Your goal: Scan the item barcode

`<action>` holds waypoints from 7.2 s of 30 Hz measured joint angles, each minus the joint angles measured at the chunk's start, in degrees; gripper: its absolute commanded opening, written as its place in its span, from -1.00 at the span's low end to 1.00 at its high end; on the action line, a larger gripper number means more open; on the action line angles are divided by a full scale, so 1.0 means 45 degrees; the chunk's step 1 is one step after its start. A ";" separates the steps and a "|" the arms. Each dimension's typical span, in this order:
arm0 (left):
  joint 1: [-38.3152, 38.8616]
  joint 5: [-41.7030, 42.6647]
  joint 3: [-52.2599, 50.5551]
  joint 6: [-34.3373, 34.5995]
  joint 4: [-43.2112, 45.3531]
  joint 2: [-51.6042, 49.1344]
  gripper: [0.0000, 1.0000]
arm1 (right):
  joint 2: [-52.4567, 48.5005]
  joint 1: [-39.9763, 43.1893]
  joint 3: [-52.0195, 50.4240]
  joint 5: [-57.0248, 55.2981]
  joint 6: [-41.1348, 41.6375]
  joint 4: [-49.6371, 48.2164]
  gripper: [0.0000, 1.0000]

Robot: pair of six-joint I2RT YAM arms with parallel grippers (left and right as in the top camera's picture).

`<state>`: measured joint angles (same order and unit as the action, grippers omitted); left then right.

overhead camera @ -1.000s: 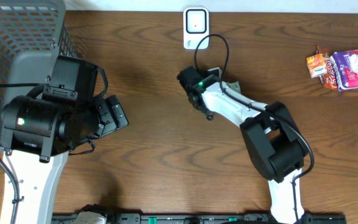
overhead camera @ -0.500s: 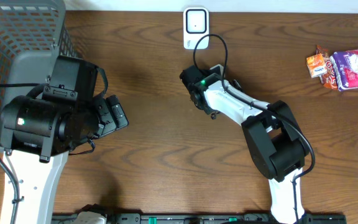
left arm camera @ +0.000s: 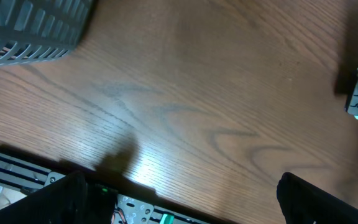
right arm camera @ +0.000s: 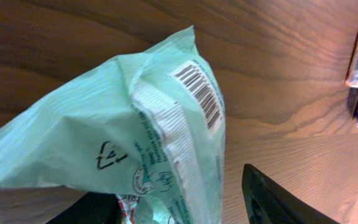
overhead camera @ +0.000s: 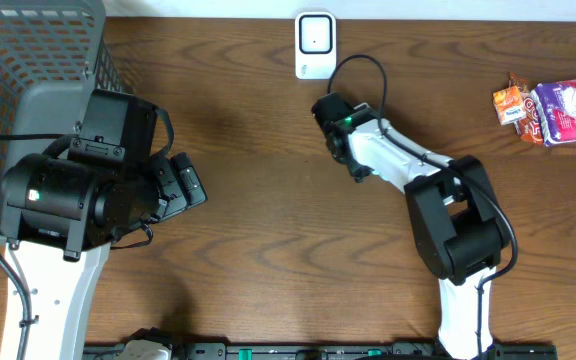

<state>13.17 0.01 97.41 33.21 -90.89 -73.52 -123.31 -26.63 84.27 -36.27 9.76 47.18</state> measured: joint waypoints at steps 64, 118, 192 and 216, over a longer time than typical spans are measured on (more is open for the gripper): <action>0.0000 0.0000 0.0000 0.0000 -0.0005 0.0000 0.96 | -0.0078 0.2123 0.4498 1.0948 0.0452 0.4464 0.10; 0.0000 -0.0005 0.0000 0.0000 0.0005 0.0000 0.96 | -0.0442 0.0481 0.4279 0.6664 0.2555 -0.9010 -0.98; 0.0000 0.0000 0.0000 0.0000 0.0000 0.0000 0.96 | -0.0515 1.3323 0.4269 0.6217 0.8641 0.0602 -0.25; 0.0000 0.0000 0.0000 0.0000 0.0000 0.0000 0.96 | 0.5668 1.3318 0.4435 0.7193 0.6241 0.3895 0.99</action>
<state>13.17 0.01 97.41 33.21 -90.89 -73.52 -97.80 33.30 104.22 -3.90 37.85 64.71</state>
